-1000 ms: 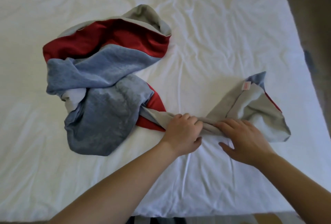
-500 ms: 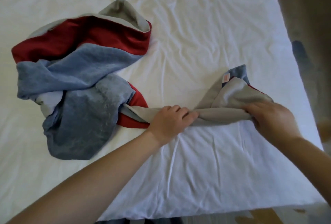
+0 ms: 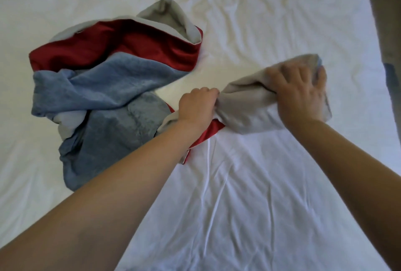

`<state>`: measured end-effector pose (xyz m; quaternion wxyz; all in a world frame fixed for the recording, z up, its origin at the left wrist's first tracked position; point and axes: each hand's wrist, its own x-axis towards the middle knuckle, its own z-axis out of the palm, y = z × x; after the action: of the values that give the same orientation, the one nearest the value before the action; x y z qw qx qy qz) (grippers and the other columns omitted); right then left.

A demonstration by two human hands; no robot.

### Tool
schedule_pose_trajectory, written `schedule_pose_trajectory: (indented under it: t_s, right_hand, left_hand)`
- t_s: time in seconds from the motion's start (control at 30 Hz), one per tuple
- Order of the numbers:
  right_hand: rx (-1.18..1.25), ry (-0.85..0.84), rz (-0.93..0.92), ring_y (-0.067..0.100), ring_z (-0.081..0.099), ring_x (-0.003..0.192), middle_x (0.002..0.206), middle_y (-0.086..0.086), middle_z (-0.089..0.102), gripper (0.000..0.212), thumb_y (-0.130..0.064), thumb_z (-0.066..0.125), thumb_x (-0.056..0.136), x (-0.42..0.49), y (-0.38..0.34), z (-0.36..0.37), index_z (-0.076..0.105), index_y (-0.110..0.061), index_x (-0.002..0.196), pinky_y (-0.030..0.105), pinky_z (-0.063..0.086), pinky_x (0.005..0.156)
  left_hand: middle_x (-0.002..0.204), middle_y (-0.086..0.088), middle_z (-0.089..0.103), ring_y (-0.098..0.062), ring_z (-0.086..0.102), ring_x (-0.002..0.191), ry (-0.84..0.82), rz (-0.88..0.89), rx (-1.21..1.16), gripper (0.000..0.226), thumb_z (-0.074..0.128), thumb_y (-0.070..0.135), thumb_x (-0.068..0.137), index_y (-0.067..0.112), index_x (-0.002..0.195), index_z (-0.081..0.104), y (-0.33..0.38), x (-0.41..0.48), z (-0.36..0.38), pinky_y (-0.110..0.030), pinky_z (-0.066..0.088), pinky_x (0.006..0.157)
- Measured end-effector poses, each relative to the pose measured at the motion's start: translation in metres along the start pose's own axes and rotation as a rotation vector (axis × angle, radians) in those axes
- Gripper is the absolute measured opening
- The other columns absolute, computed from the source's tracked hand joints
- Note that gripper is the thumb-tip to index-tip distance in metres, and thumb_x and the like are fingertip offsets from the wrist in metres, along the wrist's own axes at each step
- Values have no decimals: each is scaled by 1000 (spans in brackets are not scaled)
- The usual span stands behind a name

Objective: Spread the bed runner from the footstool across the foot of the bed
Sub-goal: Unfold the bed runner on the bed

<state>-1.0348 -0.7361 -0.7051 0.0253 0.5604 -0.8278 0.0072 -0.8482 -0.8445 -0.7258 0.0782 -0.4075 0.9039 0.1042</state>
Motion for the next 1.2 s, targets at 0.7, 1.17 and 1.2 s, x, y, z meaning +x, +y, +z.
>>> schedule_pose_trajectory:
  t_s: [0.7, 1.17, 1.2]
  right_hand:
    - [24, 119, -124, 39, 55, 74, 77, 18, 56, 8, -6, 67, 77, 47, 23, -24, 72, -8, 84, 35, 32, 57]
    - [108, -65, -292, 30, 61, 88, 106, 6, 62, 52, -1, 59, 78, 63, -30, 19, 49, -23, 124, 34, 49, 53]
    - [74, -93, -317, 28, 61, 83, 98, 4, 62, 42, -5, 63, 78, 52, -22, 22, 55, -21, 116, 34, 49, 53]
  left_hand:
    - [91, -10, 65, -34, 61, 79, 406, 181, -190, 24, 50, 13, 86, 12, 103, 68, -20, 11, -42, -46, 48, 62]
    - [97, -7, 56, -30, 54, 87, 310, -51, 4, 13, 52, 13, 85, 15, 97, 56, -35, 17, -28, -41, 44, 64]
    - [93, -8, 56, -31, 54, 83, 319, 49, -35, 9, 53, 16, 83, 15, 92, 56, -24, 11, -23, -43, 43, 63]
